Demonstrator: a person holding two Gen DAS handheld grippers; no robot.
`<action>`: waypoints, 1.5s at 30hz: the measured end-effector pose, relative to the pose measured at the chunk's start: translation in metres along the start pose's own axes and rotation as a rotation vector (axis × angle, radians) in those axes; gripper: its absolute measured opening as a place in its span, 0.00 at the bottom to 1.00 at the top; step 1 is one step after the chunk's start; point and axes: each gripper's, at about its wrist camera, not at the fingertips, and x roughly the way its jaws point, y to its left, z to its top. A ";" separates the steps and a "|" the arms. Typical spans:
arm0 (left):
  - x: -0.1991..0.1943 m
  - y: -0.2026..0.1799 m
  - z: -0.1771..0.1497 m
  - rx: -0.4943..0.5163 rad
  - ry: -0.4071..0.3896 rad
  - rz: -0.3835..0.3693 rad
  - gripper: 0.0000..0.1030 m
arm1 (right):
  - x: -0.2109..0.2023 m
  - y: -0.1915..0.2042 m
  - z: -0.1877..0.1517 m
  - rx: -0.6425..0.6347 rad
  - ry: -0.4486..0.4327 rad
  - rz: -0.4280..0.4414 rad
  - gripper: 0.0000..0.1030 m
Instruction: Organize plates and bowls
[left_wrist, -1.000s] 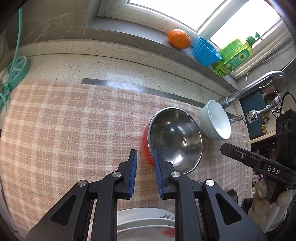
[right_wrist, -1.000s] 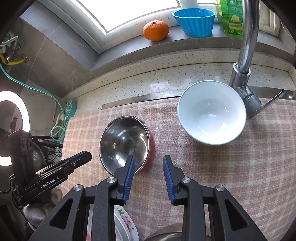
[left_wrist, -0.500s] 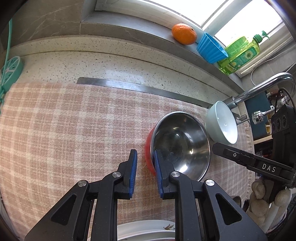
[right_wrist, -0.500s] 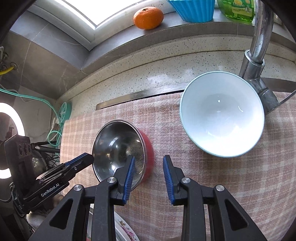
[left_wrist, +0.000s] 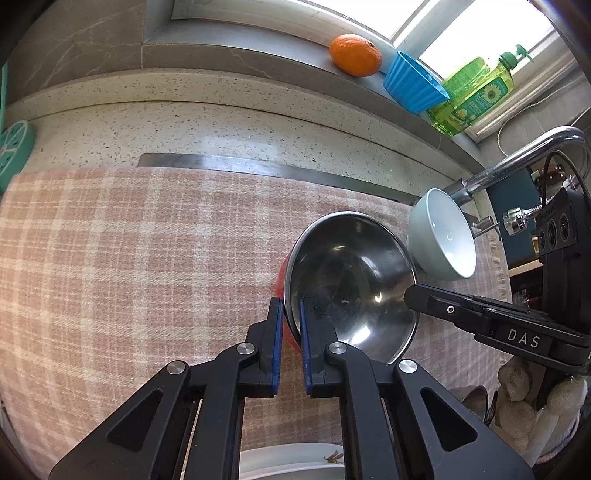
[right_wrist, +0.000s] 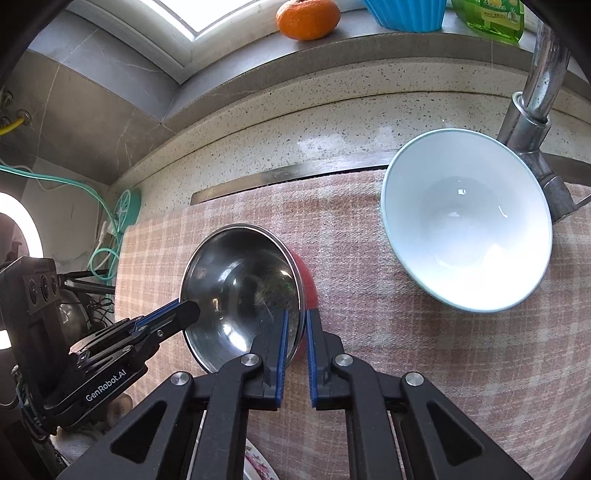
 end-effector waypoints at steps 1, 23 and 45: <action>0.000 -0.001 0.000 0.004 -0.002 0.003 0.07 | 0.000 0.001 0.000 -0.005 -0.001 -0.005 0.08; -0.039 -0.024 -0.021 0.041 -0.061 -0.029 0.07 | -0.044 0.006 -0.023 -0.037 -0.059 -0.011 0.06; -0.077 -0.116 -0.082 0.214 -0.042 -0.149 0.08 | -0.143 -0.036 -0.125 0.039 -0.174 -0.029 0.06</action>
